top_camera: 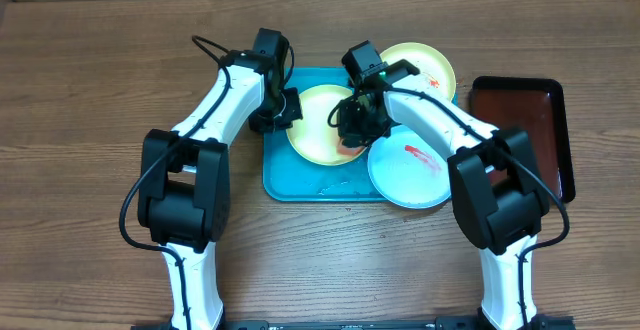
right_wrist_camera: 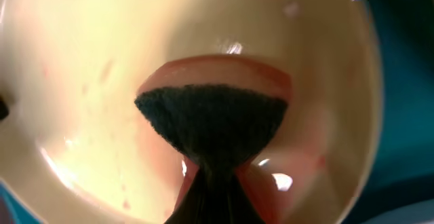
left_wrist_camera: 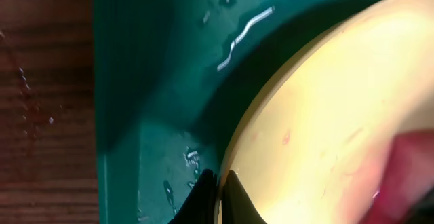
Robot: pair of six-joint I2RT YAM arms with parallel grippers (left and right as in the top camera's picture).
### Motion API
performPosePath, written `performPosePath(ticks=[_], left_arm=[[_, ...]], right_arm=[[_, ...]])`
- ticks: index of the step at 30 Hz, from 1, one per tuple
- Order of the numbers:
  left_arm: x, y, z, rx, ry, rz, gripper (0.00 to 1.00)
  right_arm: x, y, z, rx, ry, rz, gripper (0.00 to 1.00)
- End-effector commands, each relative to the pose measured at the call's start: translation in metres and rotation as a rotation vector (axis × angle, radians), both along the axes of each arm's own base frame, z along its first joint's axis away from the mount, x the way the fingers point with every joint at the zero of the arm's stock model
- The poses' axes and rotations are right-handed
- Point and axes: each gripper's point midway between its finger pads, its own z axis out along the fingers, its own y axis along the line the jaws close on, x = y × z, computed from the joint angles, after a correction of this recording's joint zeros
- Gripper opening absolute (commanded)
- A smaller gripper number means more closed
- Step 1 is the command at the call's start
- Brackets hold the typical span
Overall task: Clean dirty plates on tray and stack at the side
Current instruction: 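Scrub the yellow plate with the sponge while left gripper holds it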
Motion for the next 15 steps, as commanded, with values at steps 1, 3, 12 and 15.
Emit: performPosePath(ticks=[1, 3, 12, 15], left_arm=[[0.012, 0.012, -0.002, 0.004, -0.015, 0.076, 0.04], [0.012, 0.016, -0.002, 0.004, -0.013, 0.084, 0.04], [0.005, 0.02, -0.004, 0.013, 0.019, 0.082, 0.04], [0.002, 0.019, -0.004, 0.008, 0.03, 0.073, 0.05]], right_arm=[[-0.015, 0.018, -0.004, 0.034, 0.036, 0.045, 0.04], [-0.015, 0.018, -0.004, 0.019, 0.023, 0.048, 0.04], [0.025, -0.015, -0.006, -0.113, -0.12, -0.051, 0.04], [0.044, -0.03, -0.005, -0.134, -0.174, -0.103, 0.04]])
